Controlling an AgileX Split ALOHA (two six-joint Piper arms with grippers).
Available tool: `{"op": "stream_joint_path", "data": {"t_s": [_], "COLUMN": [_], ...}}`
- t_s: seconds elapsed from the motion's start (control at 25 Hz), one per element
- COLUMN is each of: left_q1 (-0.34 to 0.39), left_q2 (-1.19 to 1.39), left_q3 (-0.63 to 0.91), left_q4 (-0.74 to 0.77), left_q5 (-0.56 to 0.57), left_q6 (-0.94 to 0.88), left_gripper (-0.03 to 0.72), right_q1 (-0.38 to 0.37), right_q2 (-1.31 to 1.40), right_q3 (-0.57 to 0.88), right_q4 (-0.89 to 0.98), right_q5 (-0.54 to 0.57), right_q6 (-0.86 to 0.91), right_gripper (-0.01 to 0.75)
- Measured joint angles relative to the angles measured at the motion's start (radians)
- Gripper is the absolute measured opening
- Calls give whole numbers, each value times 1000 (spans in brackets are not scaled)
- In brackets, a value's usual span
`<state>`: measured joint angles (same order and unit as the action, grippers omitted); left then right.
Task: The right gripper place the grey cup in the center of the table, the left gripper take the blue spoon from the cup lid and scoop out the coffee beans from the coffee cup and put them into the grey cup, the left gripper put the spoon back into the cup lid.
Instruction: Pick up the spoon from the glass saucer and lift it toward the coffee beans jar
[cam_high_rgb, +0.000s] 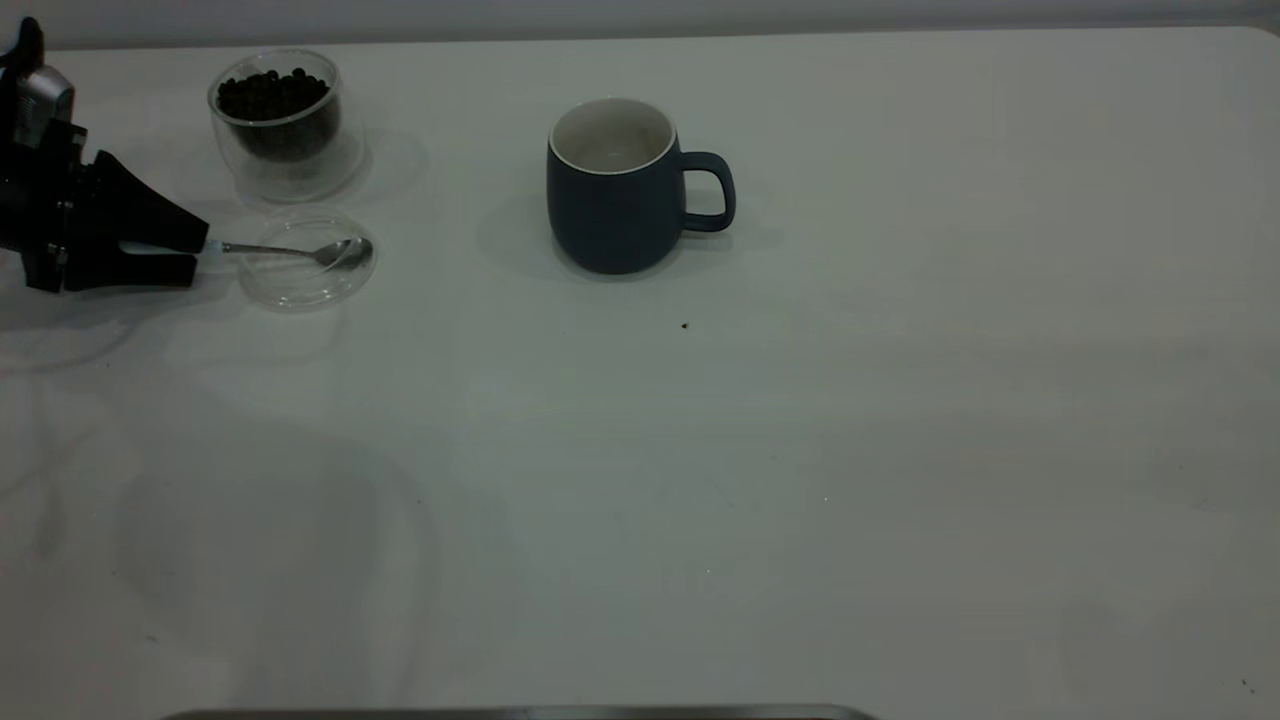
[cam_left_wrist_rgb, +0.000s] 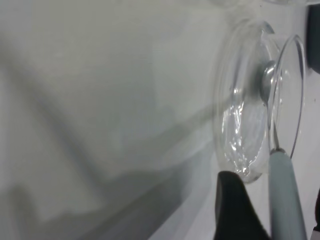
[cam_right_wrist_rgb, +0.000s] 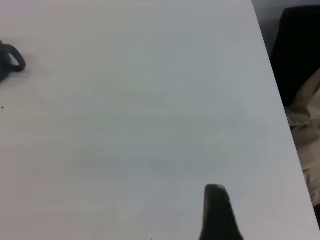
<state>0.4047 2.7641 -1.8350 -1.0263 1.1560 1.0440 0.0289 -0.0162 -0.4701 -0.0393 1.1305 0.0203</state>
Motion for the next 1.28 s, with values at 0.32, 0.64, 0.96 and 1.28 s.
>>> {"op": "stream_joint_path", "data": {"t_s": [0.32,0.64,0.96,1.28], "left_q1": [-6,-5,-5,-5], "left_q2": [1,1,1,0], "left_q3": [0,0,0,0], "left_q4": [0,-1,-23,-23], "left_q5": [0,6,10,10], "left_q6": [0,0,-13,-48], "left_gripper": [370,212,177,173], "right_q1": [0,0,0,0], "right_q2": [0,0,0,0], "right_q3": [0,0,0,0], "right_q4": [0,0,0,0], "right_q5": [0,0,0,0], "right_q6": [0,0,0,0], "right_gripper": [458,458,458,458]}}
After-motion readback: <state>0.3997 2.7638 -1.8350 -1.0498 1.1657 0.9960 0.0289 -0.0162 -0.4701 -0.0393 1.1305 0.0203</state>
